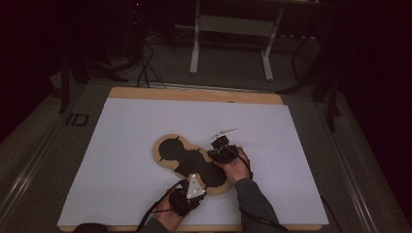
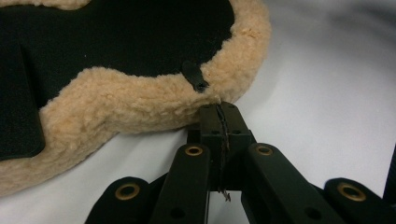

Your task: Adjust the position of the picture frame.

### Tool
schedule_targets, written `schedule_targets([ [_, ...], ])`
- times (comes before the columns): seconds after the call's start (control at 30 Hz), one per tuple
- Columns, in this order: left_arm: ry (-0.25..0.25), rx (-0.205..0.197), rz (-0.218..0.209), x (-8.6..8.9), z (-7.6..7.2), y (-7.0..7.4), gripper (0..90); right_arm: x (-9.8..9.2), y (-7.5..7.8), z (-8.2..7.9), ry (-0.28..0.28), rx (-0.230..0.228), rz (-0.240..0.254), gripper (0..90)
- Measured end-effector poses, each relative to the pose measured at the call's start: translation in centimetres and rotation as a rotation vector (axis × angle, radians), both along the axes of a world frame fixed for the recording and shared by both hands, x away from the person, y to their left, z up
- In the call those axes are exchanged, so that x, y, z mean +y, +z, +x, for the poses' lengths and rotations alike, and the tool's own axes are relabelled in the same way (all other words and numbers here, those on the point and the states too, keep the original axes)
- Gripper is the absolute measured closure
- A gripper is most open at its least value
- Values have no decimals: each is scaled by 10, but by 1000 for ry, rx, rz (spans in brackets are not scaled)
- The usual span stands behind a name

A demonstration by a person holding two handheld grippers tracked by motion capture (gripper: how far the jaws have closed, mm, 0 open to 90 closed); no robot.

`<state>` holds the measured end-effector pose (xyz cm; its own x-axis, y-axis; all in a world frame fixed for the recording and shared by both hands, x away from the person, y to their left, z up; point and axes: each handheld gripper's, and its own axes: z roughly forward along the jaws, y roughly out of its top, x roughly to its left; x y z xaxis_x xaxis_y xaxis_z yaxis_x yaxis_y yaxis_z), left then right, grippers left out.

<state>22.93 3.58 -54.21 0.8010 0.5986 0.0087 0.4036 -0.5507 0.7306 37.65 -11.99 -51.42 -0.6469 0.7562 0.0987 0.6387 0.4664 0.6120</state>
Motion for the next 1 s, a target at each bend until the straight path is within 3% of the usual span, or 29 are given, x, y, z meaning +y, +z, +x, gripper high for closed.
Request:
schedule_targets([
  [0.1,-9,0,5,0,0,1,900,-4,-2,0,-12,7,44,900],
  [0.27,-24,-10,4,2,-1,4,893,-5,-1,-3,-17,-6,40,900],
  [0.47,-24,-57,-37,12,-2,18,881,-10,5,-8,-8,-30,42,889],
  [0.87,102,-102,-96,56,17,41,876,-18,13,-24,8,-58,55,868],
  [1.0,151,-116,-95,71,26,46,870,-24,14,-30,6,-62,59,865],
])
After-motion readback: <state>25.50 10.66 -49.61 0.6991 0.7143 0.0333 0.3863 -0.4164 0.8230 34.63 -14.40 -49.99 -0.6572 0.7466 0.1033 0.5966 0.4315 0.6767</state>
